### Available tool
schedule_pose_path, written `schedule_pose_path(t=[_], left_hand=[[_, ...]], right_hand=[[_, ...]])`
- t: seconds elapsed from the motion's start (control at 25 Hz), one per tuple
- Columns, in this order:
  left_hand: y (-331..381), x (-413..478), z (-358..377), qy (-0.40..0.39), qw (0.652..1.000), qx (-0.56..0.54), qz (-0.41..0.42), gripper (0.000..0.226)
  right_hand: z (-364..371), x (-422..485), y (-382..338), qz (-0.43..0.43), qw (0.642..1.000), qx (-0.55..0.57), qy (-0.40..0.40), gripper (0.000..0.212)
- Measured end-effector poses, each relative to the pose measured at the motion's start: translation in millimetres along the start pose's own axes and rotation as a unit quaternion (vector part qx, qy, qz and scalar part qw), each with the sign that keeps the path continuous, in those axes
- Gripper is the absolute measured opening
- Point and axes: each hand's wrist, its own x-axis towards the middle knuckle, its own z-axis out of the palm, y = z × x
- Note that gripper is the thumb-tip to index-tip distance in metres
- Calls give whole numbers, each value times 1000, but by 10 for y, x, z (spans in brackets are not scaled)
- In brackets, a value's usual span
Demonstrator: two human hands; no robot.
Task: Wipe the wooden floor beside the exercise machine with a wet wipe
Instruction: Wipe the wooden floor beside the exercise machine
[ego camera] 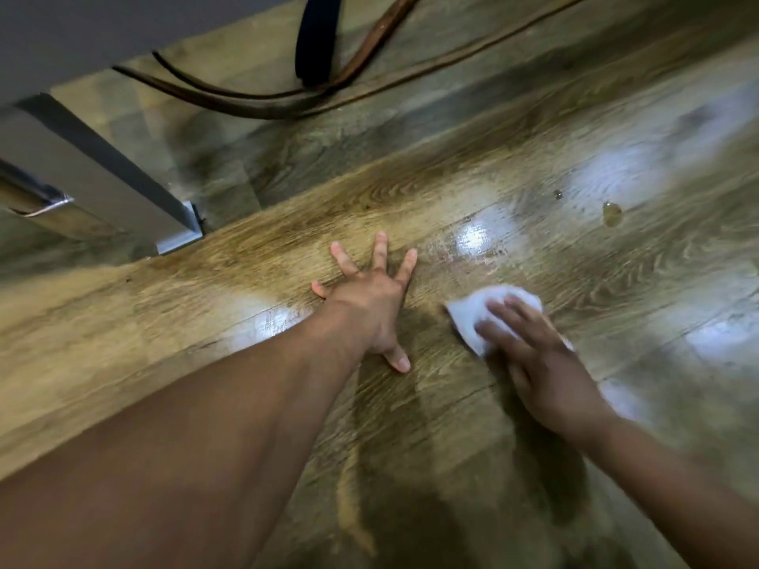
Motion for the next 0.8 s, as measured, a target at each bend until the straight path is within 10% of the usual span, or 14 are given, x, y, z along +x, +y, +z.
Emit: schedule_pose_path(t=[0.16, 0.48, 0.8], left_hand=[[11, 4, 1, -8, 1000, 1, -5, 153], [70, -37, -14, 0, 1000, 0, -24, 152], [38, -25, 9, -1, 1000, -4, -21, 149]], right_hand=[[-64, -702, 149, 5, 1000, 3, 4, 52], [38, 1163, 1, -2, 999, -28, -36, 73], [-51, -754, 337, -16, 1000, -16, 7, 49]])
